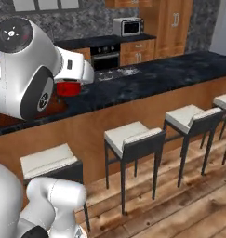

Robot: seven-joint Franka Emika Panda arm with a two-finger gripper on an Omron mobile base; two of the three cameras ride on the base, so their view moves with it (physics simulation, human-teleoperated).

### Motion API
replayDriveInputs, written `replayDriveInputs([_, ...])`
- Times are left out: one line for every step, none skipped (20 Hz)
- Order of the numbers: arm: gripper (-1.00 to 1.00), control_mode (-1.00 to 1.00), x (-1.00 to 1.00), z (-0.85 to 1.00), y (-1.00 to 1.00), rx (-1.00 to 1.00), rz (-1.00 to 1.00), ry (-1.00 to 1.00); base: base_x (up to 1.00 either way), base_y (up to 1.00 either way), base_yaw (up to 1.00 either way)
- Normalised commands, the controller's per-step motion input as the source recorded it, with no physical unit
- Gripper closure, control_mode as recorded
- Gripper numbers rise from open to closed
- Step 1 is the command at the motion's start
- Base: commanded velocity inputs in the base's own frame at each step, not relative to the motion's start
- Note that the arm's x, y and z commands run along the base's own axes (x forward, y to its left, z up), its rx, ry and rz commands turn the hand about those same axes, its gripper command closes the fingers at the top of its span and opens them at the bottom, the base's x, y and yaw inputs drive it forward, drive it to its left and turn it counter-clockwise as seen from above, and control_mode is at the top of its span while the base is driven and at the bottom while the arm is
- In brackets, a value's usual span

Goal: There is a tray on the dining counter. Grab the cup, mug, and pitcher and place them on the tray. The pitcher may be placed next to the tray if it cannot fit the tray.

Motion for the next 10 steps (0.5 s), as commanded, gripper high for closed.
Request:
replayDriveInputs([1.0, 1.0, 0.0, 0.0, 0.0, 0.0, 0.0, 0.0, 0.96, -0.04, 0.62])
replayDriveInputs([1.0, 1.0, 0.0, 0.0, 0.0, 0.0, 0.0, 0.0, 0.95, -0.04, 0.62])
replayDriveInputs([1.0, 1.0, 0.0, 0.0, 0.0, 0.0, 0.0, 0.0, 0.78, -0.12, 0.66])
replayDriveInputs([1.0, 1.0, 0.0, 0.0, 0.0, 0.0, 0.0, 0.0, 0.69, -0.13, 0.66])
replayDriveInputs([1.0, 1.0, 0.0, 0.0, 0.0, 0.0, 0.0, 0.0, 0.69, -0.12, 0.66])
replayDriveInputs([1.0, 1.0, 0.0, 0.0, 0.0, 0.0, 0.0, 0.0, 0.68, -0.08, 0.65])
replayDriveInputs([1.0, 1.0, 0.0, 0.0, 0.0, 0.0, 0.0, 0.0, 0.69, -0.05, 0.64])
replayDriveInputs([1.0, 1.0, 0.0, 0.0, 0.0, 0.0, 0.0, 0.0, 0.65, -0.03, 0.64])
replayDriveInputs([1.0, 1.0, 0.0, 0.0, 0.0, 0.0, 0.0, 0.0, 0.62, -0.01, 0.63])
replayDriveInputs([1.0, 1.0, 0.0, 0.0, 0.0, 0.0, 0.0, 0.0, 0.4, 0.0, 0.61])
